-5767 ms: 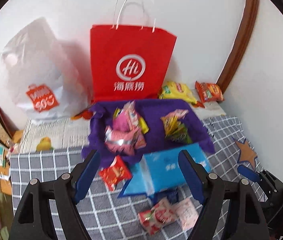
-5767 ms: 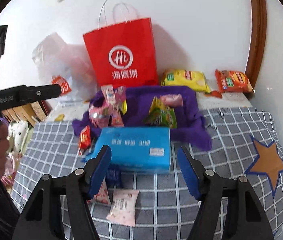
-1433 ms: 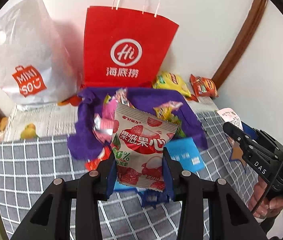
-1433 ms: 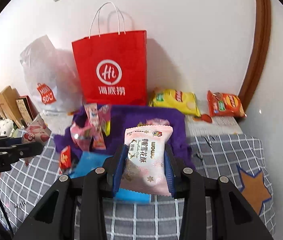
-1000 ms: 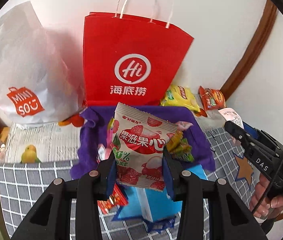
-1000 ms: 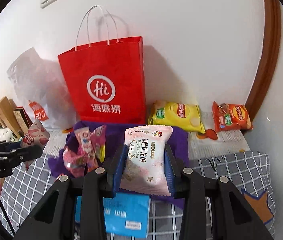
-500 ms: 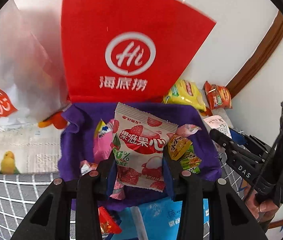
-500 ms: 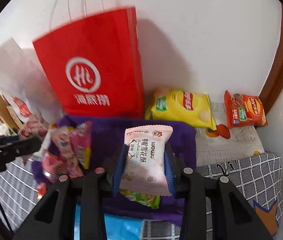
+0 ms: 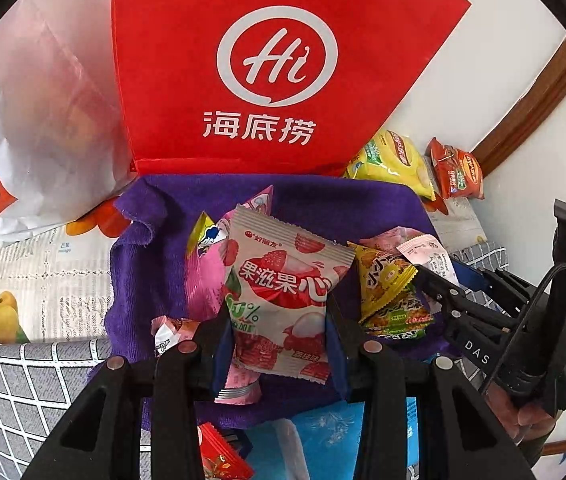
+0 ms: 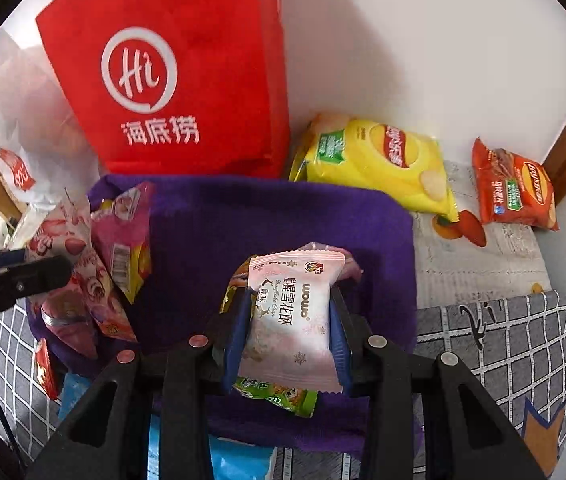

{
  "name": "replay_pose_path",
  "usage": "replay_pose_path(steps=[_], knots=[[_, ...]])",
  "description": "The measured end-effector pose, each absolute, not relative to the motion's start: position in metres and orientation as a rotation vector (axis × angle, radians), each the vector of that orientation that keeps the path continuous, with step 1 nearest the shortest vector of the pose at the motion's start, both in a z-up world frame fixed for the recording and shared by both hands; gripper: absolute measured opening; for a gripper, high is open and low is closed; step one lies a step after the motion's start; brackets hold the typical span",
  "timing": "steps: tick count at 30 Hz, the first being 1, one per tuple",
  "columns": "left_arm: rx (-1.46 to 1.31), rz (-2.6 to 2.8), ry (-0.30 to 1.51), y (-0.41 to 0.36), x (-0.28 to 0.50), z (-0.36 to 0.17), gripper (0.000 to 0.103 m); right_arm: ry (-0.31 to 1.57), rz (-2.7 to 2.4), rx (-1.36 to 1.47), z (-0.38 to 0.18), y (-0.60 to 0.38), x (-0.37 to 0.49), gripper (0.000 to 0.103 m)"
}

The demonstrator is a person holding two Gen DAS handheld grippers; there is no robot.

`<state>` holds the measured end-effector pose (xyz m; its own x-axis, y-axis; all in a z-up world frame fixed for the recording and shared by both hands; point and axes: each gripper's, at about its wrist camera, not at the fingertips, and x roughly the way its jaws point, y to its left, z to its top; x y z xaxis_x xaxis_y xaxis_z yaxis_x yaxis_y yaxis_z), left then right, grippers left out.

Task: Organize snacks
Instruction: 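Open the right tool to drop the wowo packet while the left tool releases the lychee bag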

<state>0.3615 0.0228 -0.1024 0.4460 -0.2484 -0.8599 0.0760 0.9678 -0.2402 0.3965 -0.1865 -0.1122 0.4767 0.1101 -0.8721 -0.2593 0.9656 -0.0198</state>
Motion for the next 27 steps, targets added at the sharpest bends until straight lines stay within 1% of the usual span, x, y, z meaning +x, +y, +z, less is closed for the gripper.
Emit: replay_pose_path(steps=[7,12,19,21,23,25,27], knots=[[-0.171,-0.197,1.097,0.023,0.364,-0.107,0.038,1.056,0.242,-0.163,-0.113,-0.183,0.395,0.043],[-0.173,-0.226,1.088,0.019,0.363,-0.105,0.039,1.031,0.280,-0.152,-0.106,-0.179,0.390,0.059],[-0.192,-0.228,1.090,0.021,0.365,-0.105,0.040,0.999,0.279,-0.124,-0.092,-0.181,0.387,0.060],[-0.195,-0.232,1.083,0.022,0.364,-0.103,0.043,0.982,0.277,-0.114,-0.087,-0.184,0.385,0.060],[-0.191,-0.237,1.072,0.022,0.363,-0.100,0.058,0.972,0.279,-0.102,-0.082,-0.186,0.384,0.060],[-0.179,-0.231,1.056,0.022,0.361,-0.096,0.063,0.958,0.281,-0.096,-0.078,-0.188,0.382,0.060],[-0.173,-0.215,1.049,0.022,0.361,-0.094,0.064,0.944,0.281,-0.096,-0.073,-0.188,0.380,0.061]])
